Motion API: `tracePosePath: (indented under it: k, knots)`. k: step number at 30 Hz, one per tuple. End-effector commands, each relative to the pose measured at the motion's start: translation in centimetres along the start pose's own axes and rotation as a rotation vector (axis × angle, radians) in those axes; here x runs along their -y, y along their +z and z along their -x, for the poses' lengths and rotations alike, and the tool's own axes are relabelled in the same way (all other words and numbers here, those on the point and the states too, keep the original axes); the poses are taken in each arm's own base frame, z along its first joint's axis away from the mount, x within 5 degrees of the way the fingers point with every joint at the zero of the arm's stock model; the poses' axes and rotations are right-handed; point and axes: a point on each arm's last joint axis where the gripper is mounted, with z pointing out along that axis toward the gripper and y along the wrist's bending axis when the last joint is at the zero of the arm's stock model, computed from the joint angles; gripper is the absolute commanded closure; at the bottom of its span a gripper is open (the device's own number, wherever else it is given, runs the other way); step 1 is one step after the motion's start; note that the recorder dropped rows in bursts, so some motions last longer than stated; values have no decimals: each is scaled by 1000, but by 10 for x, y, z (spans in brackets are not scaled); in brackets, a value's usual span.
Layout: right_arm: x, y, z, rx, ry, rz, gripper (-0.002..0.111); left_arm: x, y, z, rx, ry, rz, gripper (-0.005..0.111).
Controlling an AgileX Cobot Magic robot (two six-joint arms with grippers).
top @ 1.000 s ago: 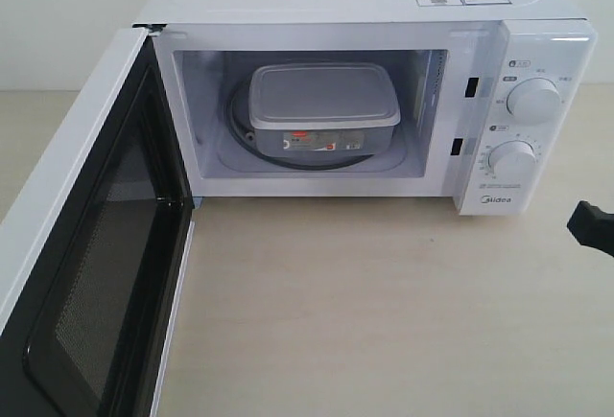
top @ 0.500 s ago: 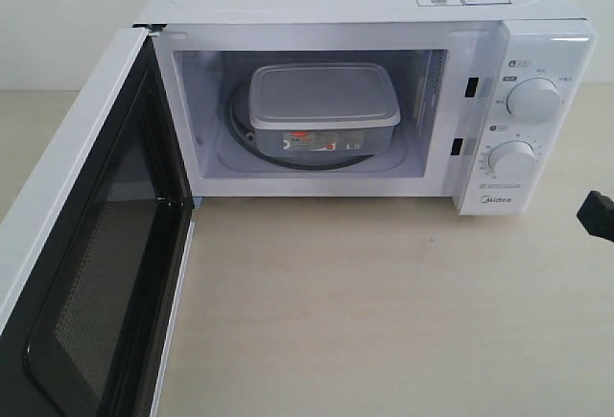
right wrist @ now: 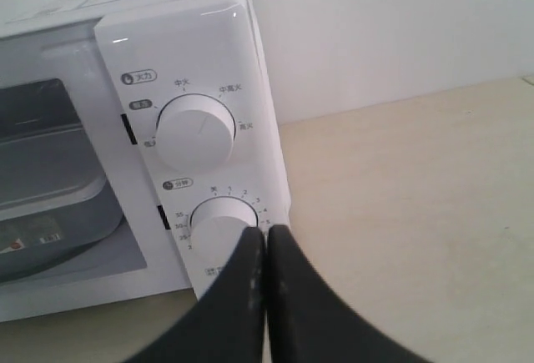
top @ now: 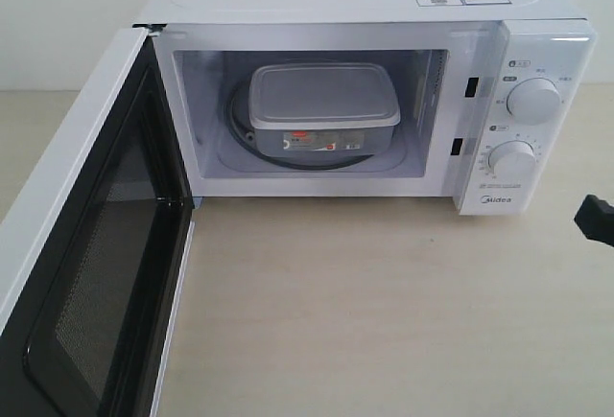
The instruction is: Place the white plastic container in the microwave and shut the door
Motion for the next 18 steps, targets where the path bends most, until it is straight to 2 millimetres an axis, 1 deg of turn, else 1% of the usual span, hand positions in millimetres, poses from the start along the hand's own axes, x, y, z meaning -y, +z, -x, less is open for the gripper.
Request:
tracePosePath:
  k: [1,6,10,14,18]
  knots:
    - [-1,0,0,1,-32,14,108,0,0,3,16,10,3,102]
    - [-1,0,0,0,-48,15,108,0,0,3,16,-2,2,102]
    - [-1,0,0,0,-48,15,108,1,1,1,-9,-73,-11,102]
    - [-1,0,0,0,-56,15,108,3,0,-5,-83,-121,-27,102]
    - [-1,0,0,0,-75,15,108,4,-2,-6,-213,-113,-41,102]
